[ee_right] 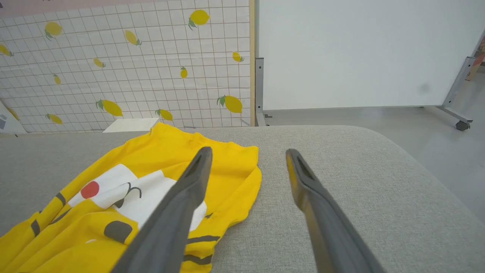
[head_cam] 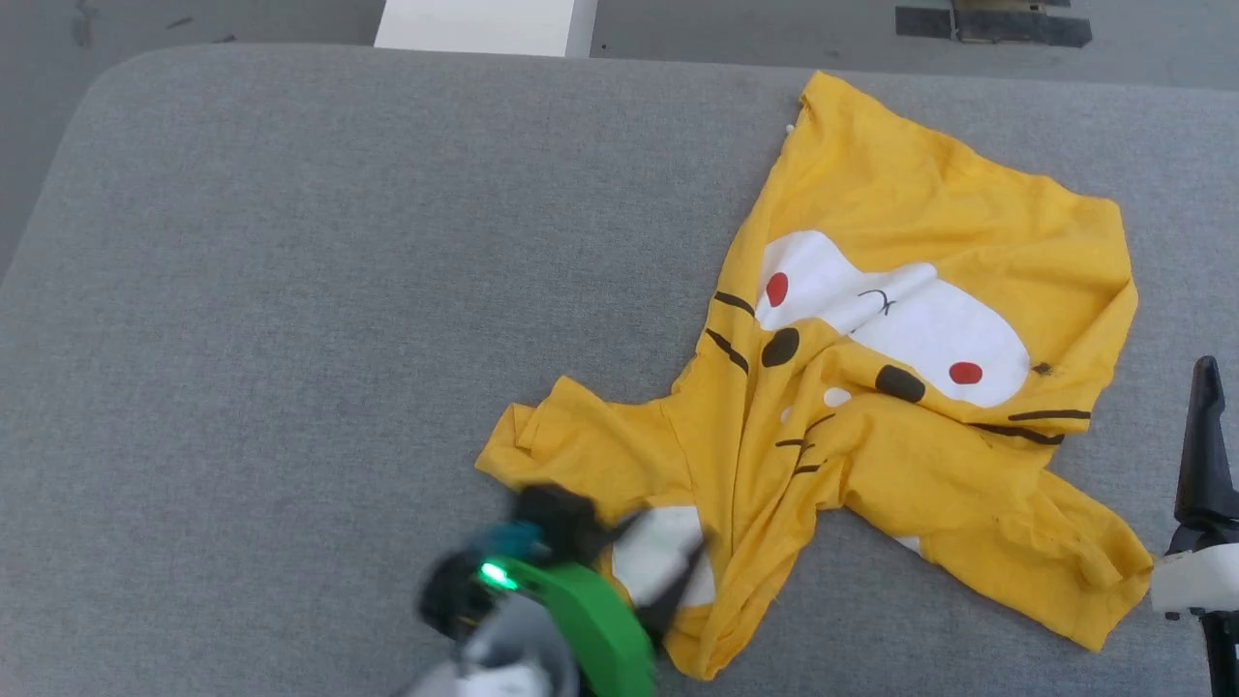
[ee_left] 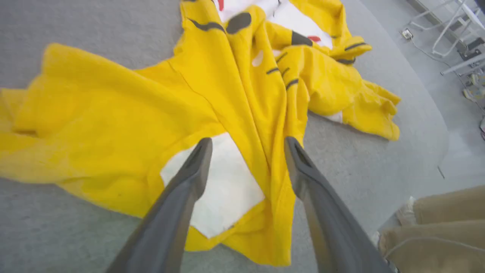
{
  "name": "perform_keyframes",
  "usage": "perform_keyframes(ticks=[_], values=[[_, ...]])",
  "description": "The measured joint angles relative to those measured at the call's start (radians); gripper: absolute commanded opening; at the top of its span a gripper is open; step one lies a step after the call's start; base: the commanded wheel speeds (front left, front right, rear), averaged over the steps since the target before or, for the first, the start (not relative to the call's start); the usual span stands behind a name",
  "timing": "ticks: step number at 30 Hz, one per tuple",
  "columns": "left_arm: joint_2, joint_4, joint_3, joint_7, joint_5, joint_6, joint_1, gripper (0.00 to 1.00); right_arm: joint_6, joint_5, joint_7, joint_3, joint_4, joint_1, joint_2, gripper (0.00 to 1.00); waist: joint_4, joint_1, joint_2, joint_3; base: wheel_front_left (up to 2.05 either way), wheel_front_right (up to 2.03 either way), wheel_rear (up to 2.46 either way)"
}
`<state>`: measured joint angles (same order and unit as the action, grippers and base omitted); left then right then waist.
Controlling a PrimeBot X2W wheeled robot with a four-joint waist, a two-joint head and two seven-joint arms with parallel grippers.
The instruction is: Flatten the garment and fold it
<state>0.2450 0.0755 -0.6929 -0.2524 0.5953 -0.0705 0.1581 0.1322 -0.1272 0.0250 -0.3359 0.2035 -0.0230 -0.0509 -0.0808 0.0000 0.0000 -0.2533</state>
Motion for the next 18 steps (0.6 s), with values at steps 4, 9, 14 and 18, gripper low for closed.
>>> perform_keyframes(ticks=[4, 9, 14, 18], values=[[0.070, 0.040, 0.112, 0.055, -0.035, -0.076, 0.007, 1.00, 0.000, -0.001, 0.000, 0.004, 0.000, 0.000, 0.000, 1.00, -0.002, 0.0000, 0.0000, 0.008, 0.00, 0.00, 0.00], [0.174, 0.020, 0.146, 0.024, -0.108, -0.112, 0.024, 1.00, 0.000, -0.007, 0.000, 0.007, 0.001, 0.000, 0.000, 1.00, 0.000, 0.0000, 0.0000, -0.011, 0.00, 0.00, 0.00], [0.194, -0.037, 0.137, -0.011, -0.122, -0.109, 0.050, 1.00, 0.000, -0.007, 0.000, 0.008, 0.002, 0.001, 0.000, 1.00, 0.003, 0.0000, 0.0000, -0.036, 0.00, 0.00, 0.00], [0.183, -0.081, 0.131, -0.015, -0.120, -0.105, 0.073, 1.00, 0.000, -0.006, 0.000, 0.008, 0.004, 0.002, 0.000, 1.00, 0.006, 0.0000, 0.0000, -0.051, 0.00, 0.00, 0.00]])
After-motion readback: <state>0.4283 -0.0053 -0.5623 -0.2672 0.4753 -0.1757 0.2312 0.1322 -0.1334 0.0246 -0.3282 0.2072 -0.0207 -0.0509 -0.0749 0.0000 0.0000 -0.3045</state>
